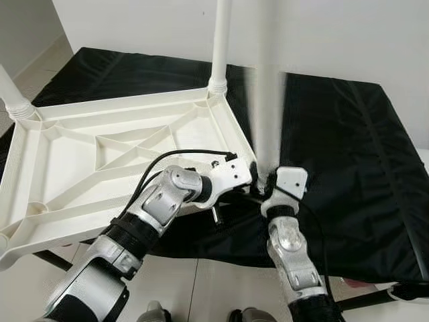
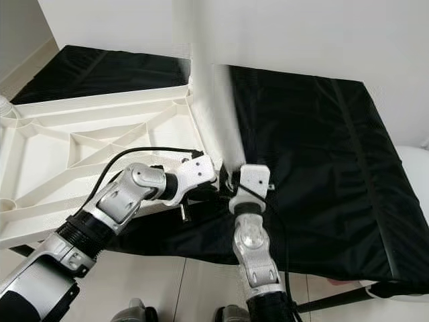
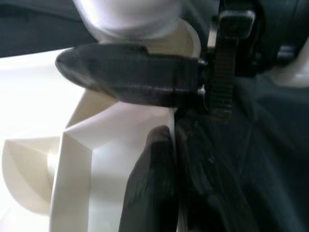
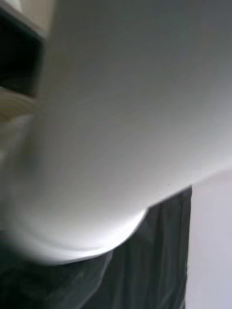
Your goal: Building children table
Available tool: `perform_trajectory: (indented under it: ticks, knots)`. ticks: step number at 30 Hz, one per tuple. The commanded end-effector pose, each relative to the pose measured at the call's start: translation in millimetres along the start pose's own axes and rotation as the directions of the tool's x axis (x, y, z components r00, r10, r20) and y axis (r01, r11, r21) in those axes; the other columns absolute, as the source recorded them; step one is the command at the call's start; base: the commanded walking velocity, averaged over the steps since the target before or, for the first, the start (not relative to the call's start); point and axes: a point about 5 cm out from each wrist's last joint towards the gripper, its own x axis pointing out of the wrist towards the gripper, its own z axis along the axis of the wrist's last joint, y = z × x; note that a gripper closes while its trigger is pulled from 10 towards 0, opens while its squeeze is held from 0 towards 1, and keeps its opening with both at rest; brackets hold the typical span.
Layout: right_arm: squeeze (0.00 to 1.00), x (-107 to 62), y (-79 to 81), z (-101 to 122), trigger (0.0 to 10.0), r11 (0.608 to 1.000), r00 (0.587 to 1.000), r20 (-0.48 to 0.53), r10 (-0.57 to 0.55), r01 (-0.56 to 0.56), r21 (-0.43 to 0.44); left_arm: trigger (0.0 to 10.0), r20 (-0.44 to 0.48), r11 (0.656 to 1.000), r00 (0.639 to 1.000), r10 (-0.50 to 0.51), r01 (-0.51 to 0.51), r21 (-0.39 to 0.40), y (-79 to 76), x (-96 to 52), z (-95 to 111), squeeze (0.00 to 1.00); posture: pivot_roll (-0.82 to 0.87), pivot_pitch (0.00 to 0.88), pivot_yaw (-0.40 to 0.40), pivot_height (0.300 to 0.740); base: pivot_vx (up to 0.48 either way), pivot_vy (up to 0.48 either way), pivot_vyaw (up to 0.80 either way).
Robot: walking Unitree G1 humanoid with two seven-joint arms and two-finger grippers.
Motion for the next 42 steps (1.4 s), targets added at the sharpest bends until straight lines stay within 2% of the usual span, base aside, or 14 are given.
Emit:
perform_trajectory:
  ticks: [1, 5, 6, 8, 9, 10, 14, 15, 19, 26, 32, 34, 42]
  knots:
    - [0.0, -4.6, -13.5, -19.0, 10.0, 0.999, 0.995, -0.094, -0.017, 0.014, -0.03, 10.0, 0.086, 0.996, 0.996, 0.006, -0.014, 0.089, 10.7, -11.0, 28.4, 0.0, -0.05, 0.048, -0.014, 0.74, 0.0, 0.0, 0.0]
    - [0.0, -2.1, -16.2, -19.4, 10.0, 0.999, 0.996, -0.091, -0.005, 0.002, -0.037, 10.0, 0.087, 0.996, 0.996, 0.007, -0.015, 0.088, 11.2, -11.0, 28.6, 0.0, -0.05, 0.045, -0.015, 0.74, 0.0, 0.0, 0.0]
    - [0.0, -1.2, -17.3, -19.9, 7.9, 1.0, 0.995, -0.095, -0.005, 0.002, -0.029, 10.0, 0.087, 0.996, 0.996, 0.008, -0.016, 0.089, 11.3, -11.1, 28.7, 0.0, -0.05, 0.044, -0.015, 0.74, 0.0, 0.0, 0.0]
    - [0.0, -1.2, -17.3, -19.9, 7.9, 1.0, 0.995, -0.095, -0.005, 0.002, -0.029, 10.0, 0.087, 0.996, 0.996, 0.008, -0.016, 0.089, 11.3, -11.1, 28.7, 0.0, -0.05, 0.044, -0.015, 0.74, 0.0, 0.0, 0.0]
    - [0.0, -0.2, -18.3, -19.6, 4.4, 1.0, 0.996, -0.094, -0.008, 0.005, -0.03, 10.0, 0.087, 0.996, 0.996, 0.008, -0.016, 0.089, 11.4, -11.2, 28.8, 0.0, -0.05, 0.043, -0.015, 0.74, 0.0, 0.0, 0.0]
    - [0.0, 0.3, -18.5, -18.6, 0.0, 1.0, 0.997, -0.083, -0.001, 0.0, -0.019, 10.0, 0.087, 0.996, 0.996, 0.009, -0.017, 0.09, 11.4, -11.3, 28.8, 0.0, -0.05, 0.041, -0.015, 0.74, 0.0, 0.0, 0.0]
    - [0.0, 1.1, -18.5, -18.2, 0.0, 1.0, 0.997, -0.083, 0.003, -0.004, -0.019, 10.0, 0.086, 0.996, 0.996, 0.011, -0.018, 0.09, 11.7, -11.5, 28.6, 0.0, -0.05, 0.04, -0.015, 0.74, 0.0, 0.0, 0.0]
    - [0.0, 2.4, -19.0, -18.9, 10.0, 1.0, 0.996, -0.088, 0.005, -0.007, -0.019, 10.0, 0.085, 0.996, 0.996, 0.012, -0.019, 0.089, 11.9, -11.6, 28.4, 0.0, -0.05, 0.037, -0.014, 0.74, 0.0, 0.0, 0.0]
    - [0.0, 7.0, -25.5, -22.7, 10.0, 0.998, 0.995, -0.101, -0.007, 0.001, -0.064, 10.0, 0.077, 0.996, 0.997, 0.012, -0.018, 0.083, 10.7, -10.7, 26.1, 0.0, -0.05, 0.03, -0.01, 0.74, 0.0, 0.0, 0.0]
    - [0.0, 9.3, -28.2, -25.1, 10.0, 0.998, 0.994, -0.11, -0.012, 0.005, -0.069, 10.0, 0.073, 0.997, 0.997, 0.007, -0.013, 0.073, 7.6, -8.2, 24.1, 0.0, -0.05, 0.025, -0.008, 0.74, 0.0, 0.0, 0.0]
    - [0.0, 12.9, -29.2, -20.2, 10.0, 0.994, 0.998, -0.064, 0.029, -0.035, -0.102, 10.0, 0.076, 0.998, 0.997, 0.006, -0.01, 0.065, 5.1, -6.8, 23.1, 0.0, -0.05, 0.015, -0.007, 0.74, 0.0, 0.0, 0.0]
    - [0.0, 16.4, -35.9, -18.4, 10.0, 0.983, 0.996, -0.031, 0.084, -0.087, -0.159, 10.0, 0.074, 0.998, 0.997, 0.009, -0.013, 0.055, 3.9, -6.6, 19.6, 0.0, -0.05, 0.011, -0.009, 0.74, 0.0, 0.0, 0.0]
    - [0.0, 20.7, -55.3, -23.8, 10.0, 0.973, 0.992, -0.047, 0.12, -0.127, -0.195, 10.0, 0.043, 0.999, 0.999, 0.017, -0.019, 0.036, 2.5, -9.9, 6.3, 0.0, -0.05, 0.014, -0.011, 0.74, 0.0, 0.0, 0.0]
